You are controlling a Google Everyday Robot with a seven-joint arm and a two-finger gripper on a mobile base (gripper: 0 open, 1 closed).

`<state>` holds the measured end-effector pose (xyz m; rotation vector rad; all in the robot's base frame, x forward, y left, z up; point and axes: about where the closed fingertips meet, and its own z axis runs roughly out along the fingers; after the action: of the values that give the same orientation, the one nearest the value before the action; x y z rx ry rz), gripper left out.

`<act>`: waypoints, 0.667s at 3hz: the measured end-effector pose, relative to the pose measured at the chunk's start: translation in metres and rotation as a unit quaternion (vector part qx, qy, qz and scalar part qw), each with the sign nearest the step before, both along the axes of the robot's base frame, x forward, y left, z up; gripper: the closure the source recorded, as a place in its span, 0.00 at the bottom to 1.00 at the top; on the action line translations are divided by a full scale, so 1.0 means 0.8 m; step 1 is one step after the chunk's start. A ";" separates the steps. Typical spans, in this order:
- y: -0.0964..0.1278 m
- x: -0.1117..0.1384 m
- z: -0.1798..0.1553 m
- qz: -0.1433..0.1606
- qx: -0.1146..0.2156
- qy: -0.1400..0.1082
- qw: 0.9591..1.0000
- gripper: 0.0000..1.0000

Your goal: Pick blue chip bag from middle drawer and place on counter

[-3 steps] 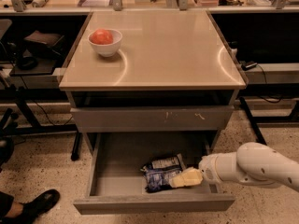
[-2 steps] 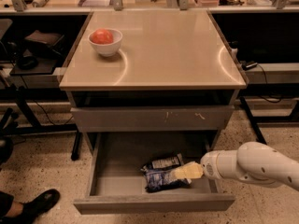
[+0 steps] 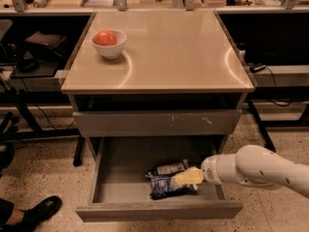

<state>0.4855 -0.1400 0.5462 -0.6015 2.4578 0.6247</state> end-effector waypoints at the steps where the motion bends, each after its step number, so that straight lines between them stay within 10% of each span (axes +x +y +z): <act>1: 0.006 0.036 -0.054 -0.019 -0.044 0.027 0.998 0.00; 2: 0.014 0.044 -0.066 -0.021 -0.041 0.032 0.998 0.00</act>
Offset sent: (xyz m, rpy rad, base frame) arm 0.0112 -0.0042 -0.0310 -0.0536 0.0314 -0.0329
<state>0.5210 -0.1287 0.4935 -0.5687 2.5599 0.5355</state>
